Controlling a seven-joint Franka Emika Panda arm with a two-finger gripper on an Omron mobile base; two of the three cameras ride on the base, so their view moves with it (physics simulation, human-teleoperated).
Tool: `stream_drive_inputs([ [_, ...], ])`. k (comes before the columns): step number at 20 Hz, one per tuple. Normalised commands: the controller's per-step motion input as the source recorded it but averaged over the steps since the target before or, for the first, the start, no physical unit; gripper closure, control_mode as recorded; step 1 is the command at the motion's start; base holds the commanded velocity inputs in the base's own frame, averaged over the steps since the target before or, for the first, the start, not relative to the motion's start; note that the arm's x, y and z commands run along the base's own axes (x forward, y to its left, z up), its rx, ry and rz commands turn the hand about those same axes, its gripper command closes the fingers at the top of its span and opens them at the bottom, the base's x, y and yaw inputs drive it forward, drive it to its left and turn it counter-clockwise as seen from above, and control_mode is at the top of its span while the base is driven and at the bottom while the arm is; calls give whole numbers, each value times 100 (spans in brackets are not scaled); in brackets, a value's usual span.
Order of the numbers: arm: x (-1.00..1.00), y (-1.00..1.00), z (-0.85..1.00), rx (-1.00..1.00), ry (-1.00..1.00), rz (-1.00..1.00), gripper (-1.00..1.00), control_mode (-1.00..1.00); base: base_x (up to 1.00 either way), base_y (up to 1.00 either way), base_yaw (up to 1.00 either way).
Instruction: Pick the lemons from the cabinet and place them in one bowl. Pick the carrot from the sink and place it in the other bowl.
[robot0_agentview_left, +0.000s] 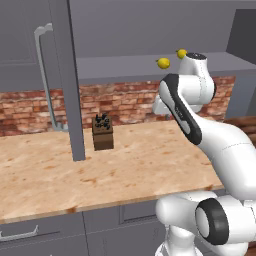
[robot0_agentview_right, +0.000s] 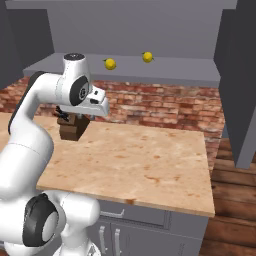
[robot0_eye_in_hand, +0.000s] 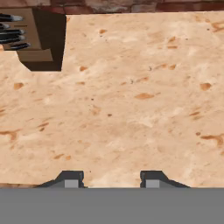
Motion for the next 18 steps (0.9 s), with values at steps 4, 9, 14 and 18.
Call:
stream_drive_inputs([
  [4,4,-4,-1,0,0,0,-100,-100,0,0,0],
  [9,-29,-2,6,0,-14,0,-100,-100,0,0,0],
  [14,-75,0,42,0,-47,0,-100,-100,0,0,0],
  [18,-47,1,52,-1,-47,-4,-100,-100,0,0,0],
])
